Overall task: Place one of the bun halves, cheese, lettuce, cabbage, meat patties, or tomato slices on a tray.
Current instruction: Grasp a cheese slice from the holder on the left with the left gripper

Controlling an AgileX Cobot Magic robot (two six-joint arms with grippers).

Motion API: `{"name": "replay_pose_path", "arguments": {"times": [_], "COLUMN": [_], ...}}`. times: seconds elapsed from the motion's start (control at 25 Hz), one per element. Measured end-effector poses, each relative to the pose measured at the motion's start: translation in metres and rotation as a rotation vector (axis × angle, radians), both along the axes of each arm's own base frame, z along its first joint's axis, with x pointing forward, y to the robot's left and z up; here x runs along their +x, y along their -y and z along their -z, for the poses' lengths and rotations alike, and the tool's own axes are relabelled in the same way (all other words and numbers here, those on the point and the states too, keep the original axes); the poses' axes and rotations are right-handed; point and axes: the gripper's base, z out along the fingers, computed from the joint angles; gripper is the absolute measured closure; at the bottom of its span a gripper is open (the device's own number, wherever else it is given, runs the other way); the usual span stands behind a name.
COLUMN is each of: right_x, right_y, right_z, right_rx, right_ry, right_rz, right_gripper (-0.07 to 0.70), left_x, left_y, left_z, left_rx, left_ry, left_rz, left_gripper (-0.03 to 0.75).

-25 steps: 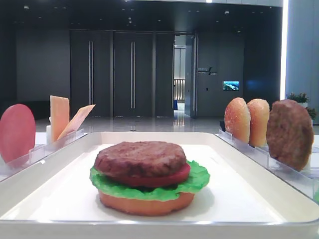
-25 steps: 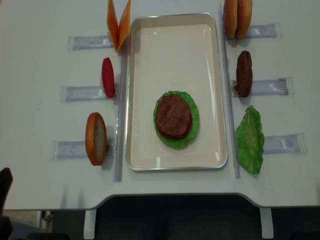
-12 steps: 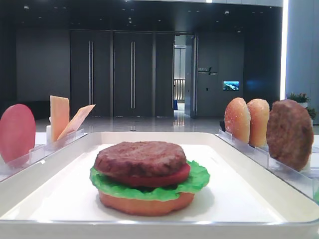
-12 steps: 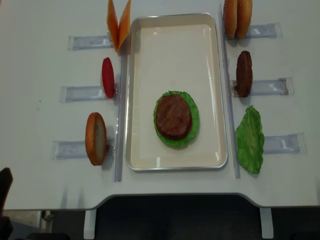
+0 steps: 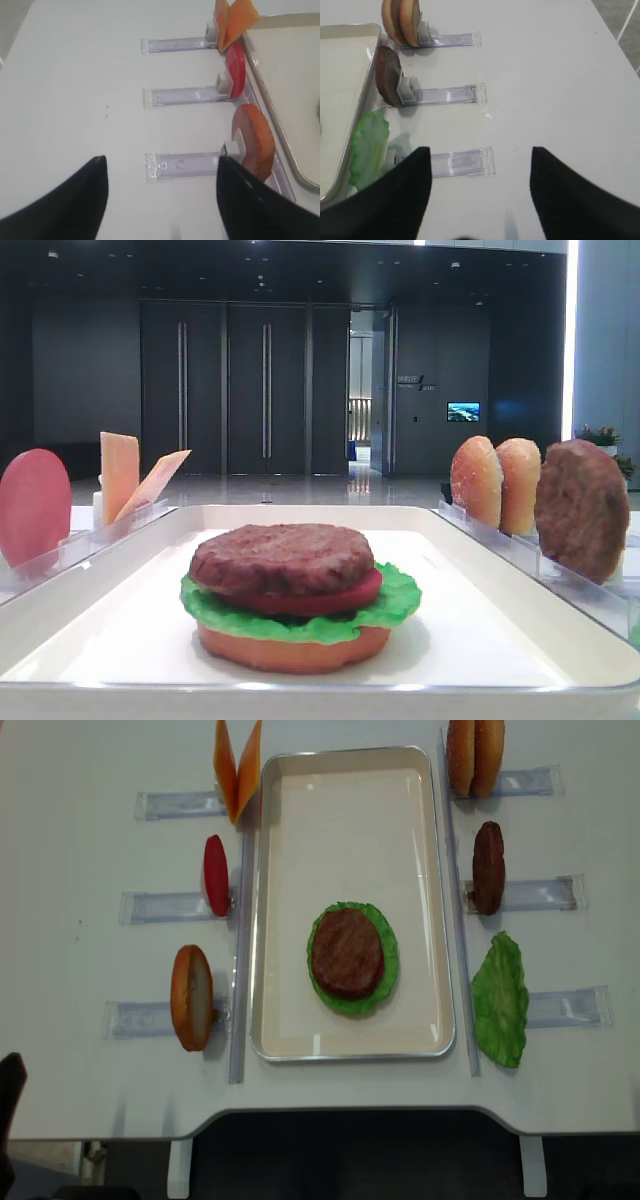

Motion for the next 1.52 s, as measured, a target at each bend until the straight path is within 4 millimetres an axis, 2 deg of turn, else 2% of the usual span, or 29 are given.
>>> {"name": "replay_pose_path", "arguments": {"times": [0.2,0.48,0.72,1.0,1.28,1.52], "right_x": [0.0,0.0,0.0,0.0,0.0,0.0], "right_y": [0.0,0.0,0.0,0.0,0.0,0.0], "right_z": [0.0,0.0,0.0,0.0,0.0,0.0], "right_rx": [0.0,0.0,0.0,0.0,0.0,0.0], "right_ry": [0.0,0.0,0.0,0.0,0.0,0.0], "right_rz": [0.0,0.0,0.0,0.0,0.0,0.0], "right_gripper": [0.216,0.216,0.216,0.216,0.216,0.216], "left_x": [0.01,0.053,0.105,0.169,0.232,0.284], "left_y": [-0.001,-0.001,0.0,0.0,0.0,0.001], "left_z": [-0.025,-0.057,-0.082,-0.101,-0.111,-0.108], "left_rx": [0.0,-0.032,-0.047,-0.045,-0.038,-0.038], "left_ry": [-0.043,-0.185,-0.308,-0.467,-0.55,-0.589], "left_rz": [-0.012,-0.04,-0.057,-0.066,-0.073,-0.076], "left_gripper": [0.193,0.193,0.193,0.193,0.193,0.193]}}
